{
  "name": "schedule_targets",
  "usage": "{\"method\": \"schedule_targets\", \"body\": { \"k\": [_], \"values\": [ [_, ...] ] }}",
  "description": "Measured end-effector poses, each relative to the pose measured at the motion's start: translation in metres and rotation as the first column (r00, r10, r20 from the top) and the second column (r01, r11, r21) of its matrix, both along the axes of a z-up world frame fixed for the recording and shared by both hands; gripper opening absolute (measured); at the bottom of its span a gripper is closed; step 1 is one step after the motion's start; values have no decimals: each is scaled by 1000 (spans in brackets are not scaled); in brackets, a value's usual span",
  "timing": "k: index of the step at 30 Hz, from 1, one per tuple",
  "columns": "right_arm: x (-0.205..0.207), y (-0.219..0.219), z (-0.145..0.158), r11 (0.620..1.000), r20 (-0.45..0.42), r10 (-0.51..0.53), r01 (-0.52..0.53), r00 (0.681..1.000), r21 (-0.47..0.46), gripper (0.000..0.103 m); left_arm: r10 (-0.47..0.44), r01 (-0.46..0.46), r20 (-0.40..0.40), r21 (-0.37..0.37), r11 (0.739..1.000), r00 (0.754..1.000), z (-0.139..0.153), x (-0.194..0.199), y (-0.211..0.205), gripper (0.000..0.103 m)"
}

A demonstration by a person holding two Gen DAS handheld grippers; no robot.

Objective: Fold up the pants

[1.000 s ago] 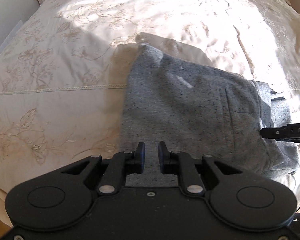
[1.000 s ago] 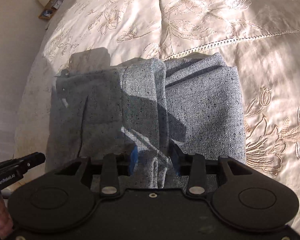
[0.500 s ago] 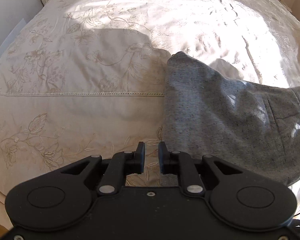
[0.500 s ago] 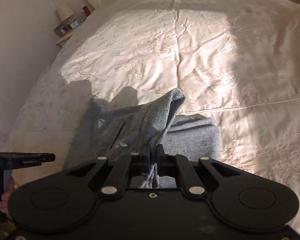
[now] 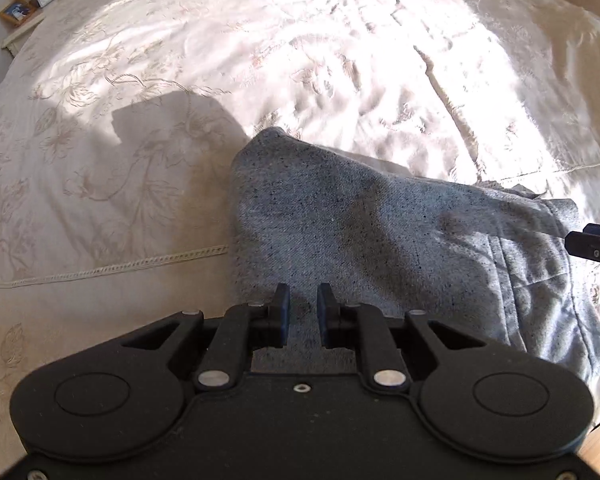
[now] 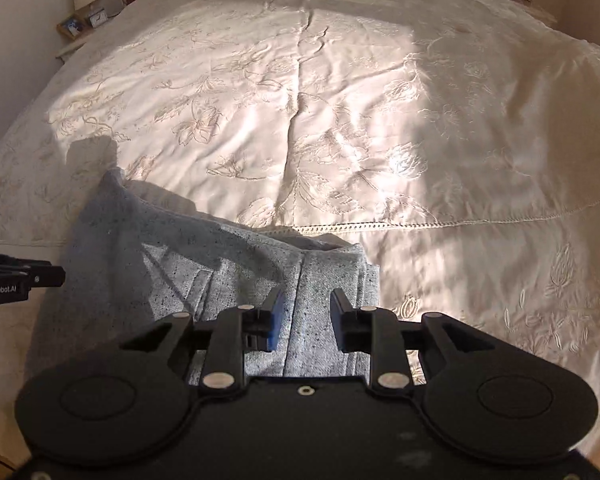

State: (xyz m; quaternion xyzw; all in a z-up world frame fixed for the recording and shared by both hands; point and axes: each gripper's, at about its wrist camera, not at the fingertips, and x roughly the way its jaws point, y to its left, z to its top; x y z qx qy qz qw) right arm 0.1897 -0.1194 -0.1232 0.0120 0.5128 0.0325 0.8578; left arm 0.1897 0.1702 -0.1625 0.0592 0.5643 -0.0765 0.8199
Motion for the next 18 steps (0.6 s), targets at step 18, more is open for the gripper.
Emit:
{"method": "schedule_targets", "body": {
  "k": [18],
  "values": [
    [22,24,-62,982,-62,47,-58,997,-179,43,41,-38,-90,40,998,995,-49,11,-9,22]
  ]
}}
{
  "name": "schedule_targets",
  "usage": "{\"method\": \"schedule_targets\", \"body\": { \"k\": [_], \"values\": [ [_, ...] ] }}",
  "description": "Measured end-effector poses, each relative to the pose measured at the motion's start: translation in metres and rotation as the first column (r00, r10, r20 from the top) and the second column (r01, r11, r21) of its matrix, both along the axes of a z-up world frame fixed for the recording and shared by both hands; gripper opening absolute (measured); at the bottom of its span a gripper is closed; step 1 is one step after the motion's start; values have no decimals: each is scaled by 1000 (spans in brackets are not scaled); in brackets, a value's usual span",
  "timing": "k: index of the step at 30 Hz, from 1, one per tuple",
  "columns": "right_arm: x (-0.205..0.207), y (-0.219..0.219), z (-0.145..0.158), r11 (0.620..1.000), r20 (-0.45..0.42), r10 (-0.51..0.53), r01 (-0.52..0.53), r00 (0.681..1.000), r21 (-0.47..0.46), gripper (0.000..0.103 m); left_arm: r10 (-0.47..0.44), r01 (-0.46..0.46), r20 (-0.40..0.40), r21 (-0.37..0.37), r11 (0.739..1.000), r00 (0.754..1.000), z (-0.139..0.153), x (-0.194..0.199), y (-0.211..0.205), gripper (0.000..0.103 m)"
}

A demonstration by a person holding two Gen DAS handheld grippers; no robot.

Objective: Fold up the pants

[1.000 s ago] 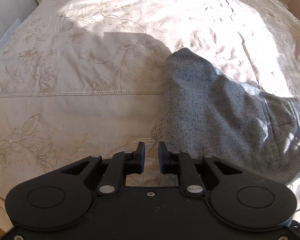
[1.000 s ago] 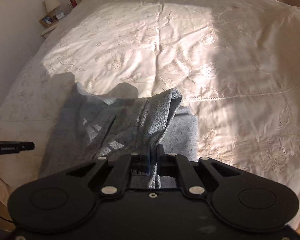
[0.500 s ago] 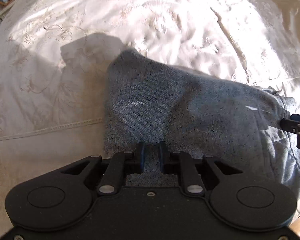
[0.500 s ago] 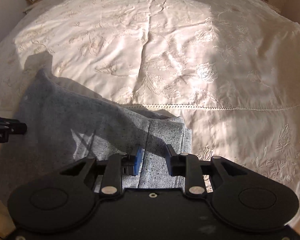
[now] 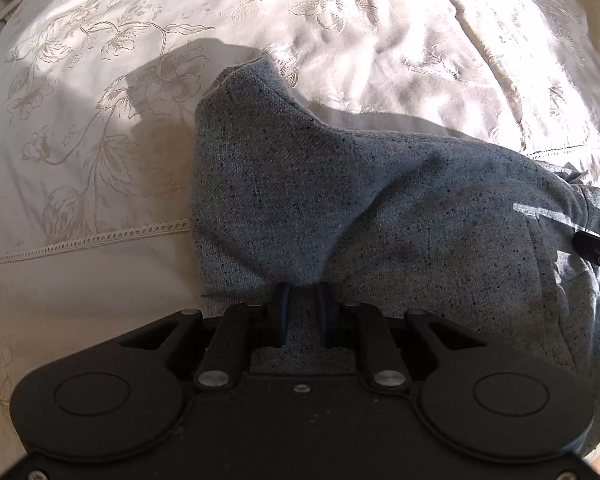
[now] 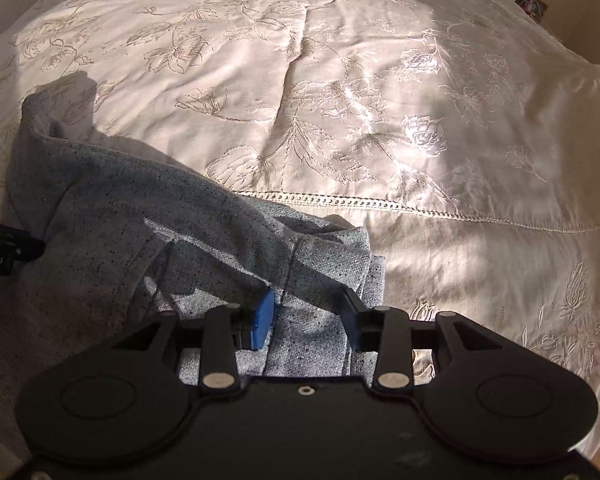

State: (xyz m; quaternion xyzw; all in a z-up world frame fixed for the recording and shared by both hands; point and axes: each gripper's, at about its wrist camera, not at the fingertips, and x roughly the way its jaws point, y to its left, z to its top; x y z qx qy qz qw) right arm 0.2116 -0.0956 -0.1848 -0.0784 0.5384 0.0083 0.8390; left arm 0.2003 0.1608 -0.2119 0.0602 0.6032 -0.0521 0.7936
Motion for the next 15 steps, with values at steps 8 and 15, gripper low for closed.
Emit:
{"method": "schedule_targets", "body": {
  "k": [8,15],
  "values": [
    [6,-26,4,993,-49,-50,55,998,107,58,2,-5,65,38,999,998,18,-19,-5,24],
    [-18,-65,33,962,-31,-82,87,996,257,58,127,-126,70,-22,992,989,43,-53,26,24]
  ]
}}
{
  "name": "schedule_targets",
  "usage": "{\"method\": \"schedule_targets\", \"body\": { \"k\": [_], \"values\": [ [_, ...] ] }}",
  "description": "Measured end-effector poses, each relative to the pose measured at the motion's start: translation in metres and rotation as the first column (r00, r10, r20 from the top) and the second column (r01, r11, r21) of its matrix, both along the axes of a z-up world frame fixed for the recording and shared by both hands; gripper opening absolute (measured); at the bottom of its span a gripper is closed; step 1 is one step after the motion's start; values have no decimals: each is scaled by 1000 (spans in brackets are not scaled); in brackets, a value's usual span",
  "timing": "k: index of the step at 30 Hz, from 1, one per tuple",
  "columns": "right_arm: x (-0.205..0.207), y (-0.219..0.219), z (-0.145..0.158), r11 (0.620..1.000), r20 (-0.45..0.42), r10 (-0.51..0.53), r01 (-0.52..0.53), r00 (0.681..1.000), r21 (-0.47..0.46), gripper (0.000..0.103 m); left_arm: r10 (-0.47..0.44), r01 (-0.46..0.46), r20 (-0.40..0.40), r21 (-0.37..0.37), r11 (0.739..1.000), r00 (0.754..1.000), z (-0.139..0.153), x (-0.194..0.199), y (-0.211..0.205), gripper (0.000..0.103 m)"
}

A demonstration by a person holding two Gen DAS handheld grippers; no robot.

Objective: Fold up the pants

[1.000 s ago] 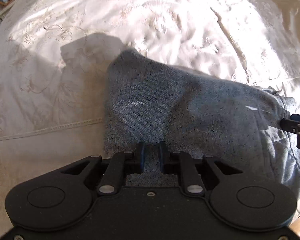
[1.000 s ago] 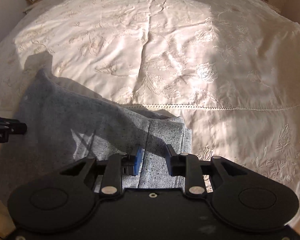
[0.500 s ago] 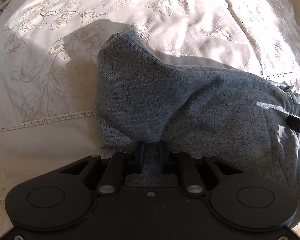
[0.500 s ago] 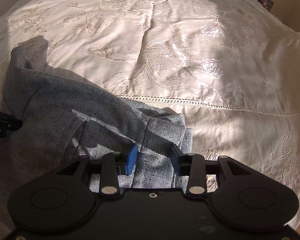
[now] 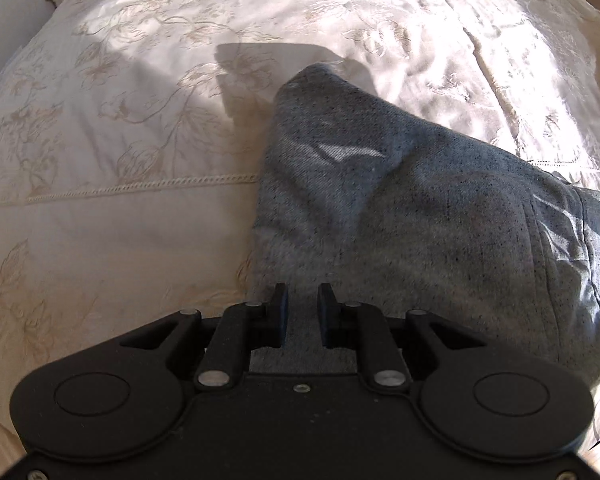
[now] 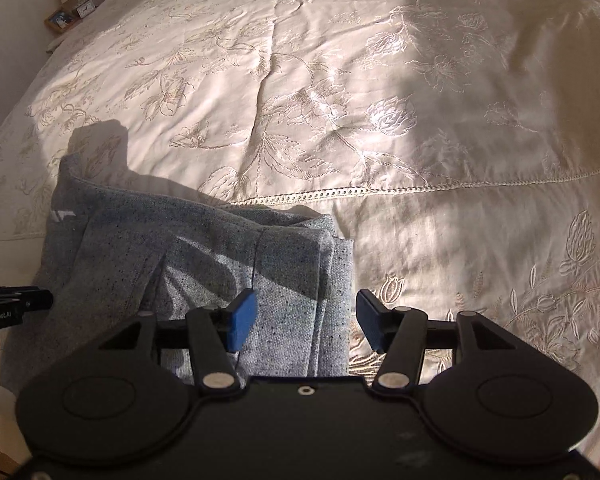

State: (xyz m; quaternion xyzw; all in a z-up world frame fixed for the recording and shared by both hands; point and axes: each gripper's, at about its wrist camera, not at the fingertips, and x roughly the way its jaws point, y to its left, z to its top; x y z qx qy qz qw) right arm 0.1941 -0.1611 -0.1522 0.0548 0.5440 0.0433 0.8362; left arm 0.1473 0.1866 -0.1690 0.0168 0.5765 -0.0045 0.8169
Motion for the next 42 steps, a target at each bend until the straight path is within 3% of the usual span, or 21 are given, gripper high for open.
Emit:
{"method": "schedule_targets", "body": {
  "k": [6,10,13,20,25,29,33,35,36,37,38,39,40,42],
  "values": [
    [-26,-29,-10,992,-64,-37,45,997,121,58,37,-37,-4,16,999,999,2,-14,7,26],
    [-31,-37,-30,984,-114,-49,68,992,165,58,31,-31,3,10,999,1000,2,-17,2,38],
    [-28,-41,-37,974,-127,-64,90,990,208,58,2,-2,5,-4,1000,1000,2,-13,0,38],
    [-12,-39,-50,965,-166,-71,110,984,236,62,-59,58,-15,-34,998,998,-13,8,7,48],
    [-9,-39,-54,963,-171,-82,122,982,240,66,-46,46,-6,-50,998,999,-20,20,18,57],
    [-4,-38,-57,960,-181,-97,140,979,242,69,-16,12,-38,-109,994,999,-33,30,33,66],
    [-2,-36,-60,958,-185,-114,158,976,240,73,21,-32,-58,-194,981,998,-43,36,43,69],
    [-2,-34,-62,957,-185,-126,169,975,237,75,55,-70,-73,-232,970,996,-48,38,44,76],
    [-2,-33,-62,956,-185,-135,177,973,234,75,73,-92,-86,-250,964,994,-49,40,45,76],
    [-2,-32,-62,957,-183,-139,180,973,230,75,83,-105,-92,-269,957,992,-49,40,45,69],
    [-2,-30,-60,960,-177,-135,173,975,222,69,72,-99,-97,-312,945,993,-47,41,46,54],
    [-3,-29,-58,962,-167,-125,161,978,222,48,63,-94,-101,-342,935,993,-43,41,46,44],
    [-4,-27,-53,956,-152,-98,135,984,260,29,62,-93,-98,-350,932,993,-40,40,46,23],
    [-6,-19,-39,967,-132,-89,117,987,226,17,48,-65,-60,-321,945,997,-24,37,43,15]
  ]
}}
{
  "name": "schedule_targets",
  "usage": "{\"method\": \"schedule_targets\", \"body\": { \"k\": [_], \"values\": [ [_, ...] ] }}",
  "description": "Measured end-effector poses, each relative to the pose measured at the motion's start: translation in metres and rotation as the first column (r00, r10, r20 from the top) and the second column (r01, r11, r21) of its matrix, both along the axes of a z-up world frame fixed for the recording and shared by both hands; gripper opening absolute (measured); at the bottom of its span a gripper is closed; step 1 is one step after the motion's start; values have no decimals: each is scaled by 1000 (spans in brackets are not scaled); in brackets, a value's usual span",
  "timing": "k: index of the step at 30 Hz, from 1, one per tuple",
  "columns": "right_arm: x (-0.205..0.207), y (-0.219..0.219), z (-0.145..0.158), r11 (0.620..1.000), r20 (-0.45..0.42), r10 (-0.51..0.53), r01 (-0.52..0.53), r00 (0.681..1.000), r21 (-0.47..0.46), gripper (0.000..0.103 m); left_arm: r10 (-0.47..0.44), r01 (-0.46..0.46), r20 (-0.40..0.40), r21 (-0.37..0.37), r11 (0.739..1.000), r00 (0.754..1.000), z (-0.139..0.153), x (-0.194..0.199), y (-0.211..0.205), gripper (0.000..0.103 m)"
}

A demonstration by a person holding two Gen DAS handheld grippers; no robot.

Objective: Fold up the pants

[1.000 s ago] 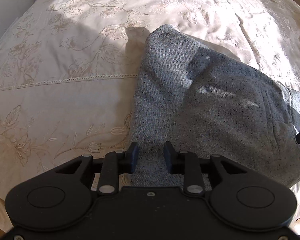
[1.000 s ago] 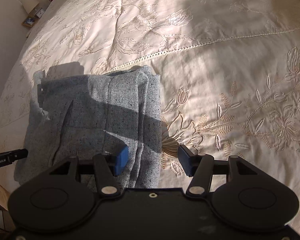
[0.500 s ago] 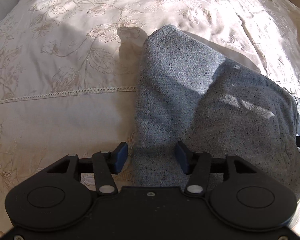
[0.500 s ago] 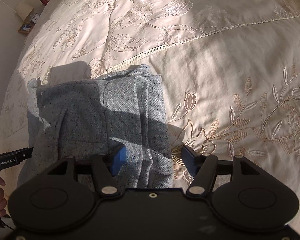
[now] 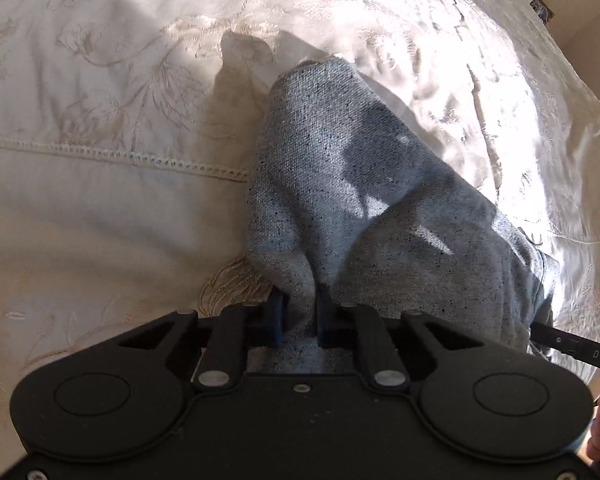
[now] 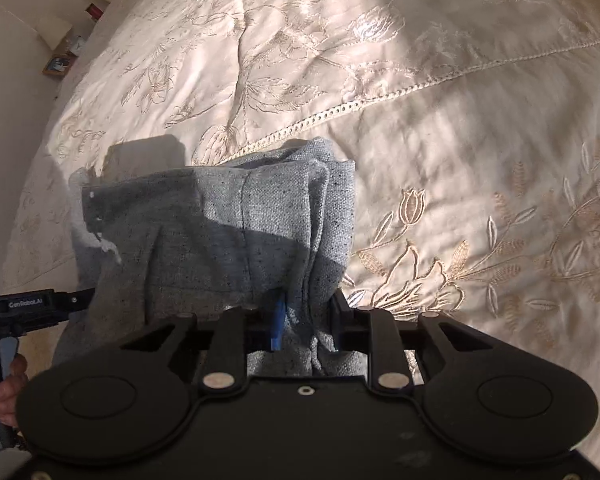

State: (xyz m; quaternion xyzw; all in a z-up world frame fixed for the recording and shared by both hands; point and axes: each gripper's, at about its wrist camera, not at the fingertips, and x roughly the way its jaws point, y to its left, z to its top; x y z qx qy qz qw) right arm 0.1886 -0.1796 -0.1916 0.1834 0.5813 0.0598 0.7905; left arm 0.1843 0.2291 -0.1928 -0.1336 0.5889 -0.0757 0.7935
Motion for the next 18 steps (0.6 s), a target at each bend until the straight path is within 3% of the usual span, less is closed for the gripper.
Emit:
{"method": "schedule_targets", "body": {
  "k": [3,6,9,13,18],
  "values": [
    [-3,16,24,994,50,58,-53,997,-96,13,-12,11,77,14,1000,997,26,-10,-2,11],
    [-4,21,47,993,98,51,-40,994,-109,12,-3,3,136,-1,1000,991,52,-15,2,10],
    [-3,31,73,989,169,91,-70,981,-127,12,-12,5,201,36,999,979,74,-12,2,10],
    [13,49,96,989,242,130,-107,962,-105,11,14,-40,298,82,996,955,96,0,19,10],
    [66,94,114,986,325,163,-146,931,-77,12,74,-127,368,122,984,927,113,36,61,10]
  ]
}}
